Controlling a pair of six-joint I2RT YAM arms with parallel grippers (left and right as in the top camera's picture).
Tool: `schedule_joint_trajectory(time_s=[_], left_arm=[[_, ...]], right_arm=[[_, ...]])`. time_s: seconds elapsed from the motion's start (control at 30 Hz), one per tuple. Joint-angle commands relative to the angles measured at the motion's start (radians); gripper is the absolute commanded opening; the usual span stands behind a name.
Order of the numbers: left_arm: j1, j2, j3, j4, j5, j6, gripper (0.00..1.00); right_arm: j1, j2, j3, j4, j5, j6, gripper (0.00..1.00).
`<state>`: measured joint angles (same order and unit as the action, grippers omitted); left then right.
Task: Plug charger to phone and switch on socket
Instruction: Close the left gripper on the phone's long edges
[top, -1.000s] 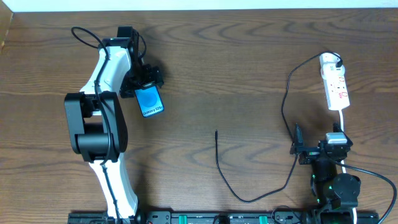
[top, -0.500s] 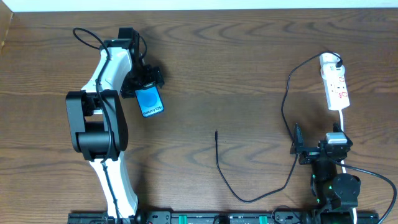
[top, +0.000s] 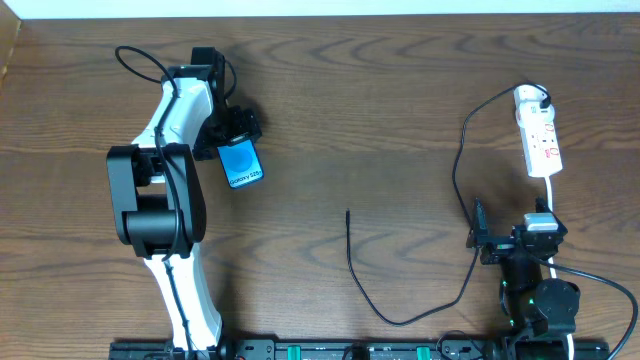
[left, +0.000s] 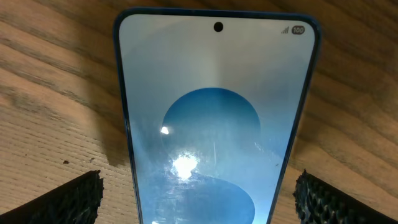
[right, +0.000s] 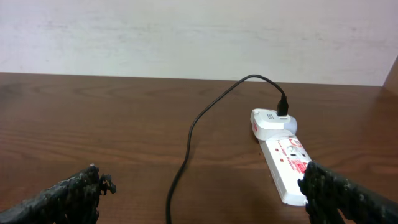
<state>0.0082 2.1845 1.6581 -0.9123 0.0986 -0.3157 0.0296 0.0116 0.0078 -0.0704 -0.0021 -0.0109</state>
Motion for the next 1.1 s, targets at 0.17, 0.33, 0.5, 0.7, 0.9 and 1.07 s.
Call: schedule_joint_trajectory(time_s=[0.17, 0.33, 0.5, 0.7, 0.9, 1.07], left_arm=[[-0.006, 0.018, -0.014, 0.002, -0.015, -0.016, 0.98], [-0.028, 0.018, -0.014, 0.012, -0.024, -0.016, 0.98], [-0.032, 0.018, -0.014, 0.013, -0.048, -0.016, 0.98], [-0.031, 0.019, -0.014, 0.013, -0.048, -0.016, 0.98], [-0.021, 0.019, -0.014, 0.013, -0.051, -0.054, 0.98], [-0.018, 0.019, -0.014, 0.013, -0.051, -0.064, 0.98]], right_arm=[[0.005, -0.006, -0.003, -0.003, 0.011, 0.006, 0.99], [0.005, -0.006, -0.003, -0.003, 0.011, 0.006, 0.99], [0.005, -0.006, -0.003, -0.003, 0.011, 0.006, 0.99], [0.005, -0.006, -0.003, -0.003, 0.011, 0.006, 0.99], [0.005, -0.006, -0.003, -0.003, 0.011, 0.006, 0.99], [0.005, -0.006, -0.003, -0.003, 0.011, 0.006, 0.99]])
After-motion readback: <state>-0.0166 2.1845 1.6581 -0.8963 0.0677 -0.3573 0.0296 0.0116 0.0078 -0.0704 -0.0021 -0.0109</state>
